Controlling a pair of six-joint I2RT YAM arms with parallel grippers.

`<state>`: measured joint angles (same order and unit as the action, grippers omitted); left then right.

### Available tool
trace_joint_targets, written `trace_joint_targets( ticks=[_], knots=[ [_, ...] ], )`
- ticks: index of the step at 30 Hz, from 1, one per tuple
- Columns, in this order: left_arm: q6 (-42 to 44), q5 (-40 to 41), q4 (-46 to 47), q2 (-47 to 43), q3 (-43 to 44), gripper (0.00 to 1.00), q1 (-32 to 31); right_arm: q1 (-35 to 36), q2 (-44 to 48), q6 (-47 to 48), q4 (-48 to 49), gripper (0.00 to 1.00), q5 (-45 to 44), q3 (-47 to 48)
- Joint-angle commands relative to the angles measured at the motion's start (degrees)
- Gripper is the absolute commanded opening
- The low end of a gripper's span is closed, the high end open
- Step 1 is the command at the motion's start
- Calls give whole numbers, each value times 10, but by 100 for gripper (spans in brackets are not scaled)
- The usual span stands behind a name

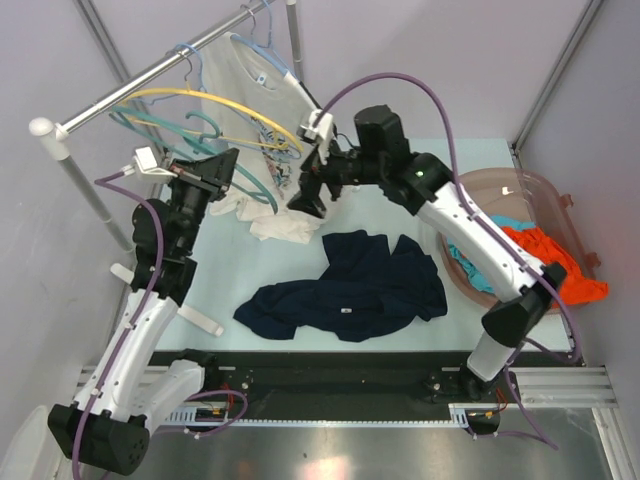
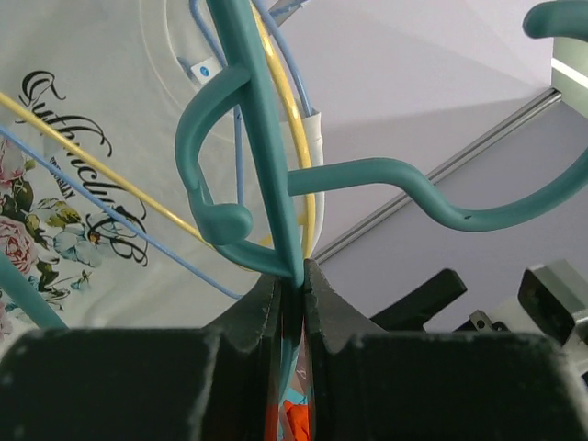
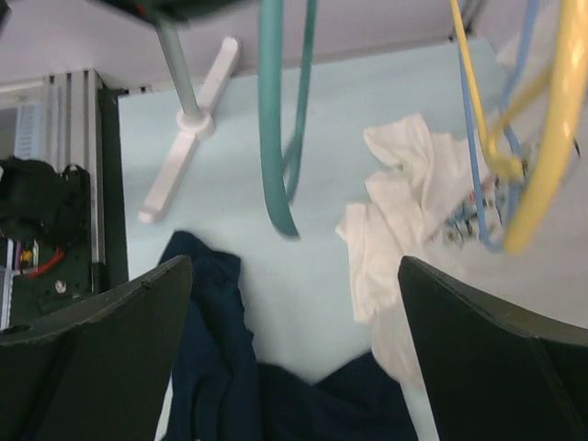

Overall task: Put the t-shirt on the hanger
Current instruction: Pick up the hanger from the clothesline.

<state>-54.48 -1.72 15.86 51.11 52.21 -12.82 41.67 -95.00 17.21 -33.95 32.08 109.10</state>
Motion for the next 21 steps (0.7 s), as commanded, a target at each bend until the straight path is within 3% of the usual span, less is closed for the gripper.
trace_joint_targets(
  ticks=[1,8,11,14,15,17,19,20,21],
  knots=[
    [-19,-8,35,-14,-15,3,-4,51,-65,-30,80,99,-27,94],
    [-9,-13,13,-35,-25,4,-4,95,-158,-13,108,98,-67,158],
    [1,-18,10,-42,-29,6,-4,110,-181,-6,113,91,-86,166],
    [14,-36,7,-51,-37,6,-4,115,-181,-3,120,55,-105,162],
    [20,-41,7,-56,-40,6,-4,115,-178,0,118,29,-105,158],
    [48,-59,6,-72,-53,12,-4,110,-158,5,111,0,-105,138],
    [80,-67,1,-85,-69,29,-4,103,-136,11,98,0,-92,116],
    [99,-71,-20,-101,-74,45,-2,90,-106,11,93,0,-83,82],
    [110,-81,-32,-109,-77,53,-2,81,-89,8,90,0,-62,64]
  ],
)
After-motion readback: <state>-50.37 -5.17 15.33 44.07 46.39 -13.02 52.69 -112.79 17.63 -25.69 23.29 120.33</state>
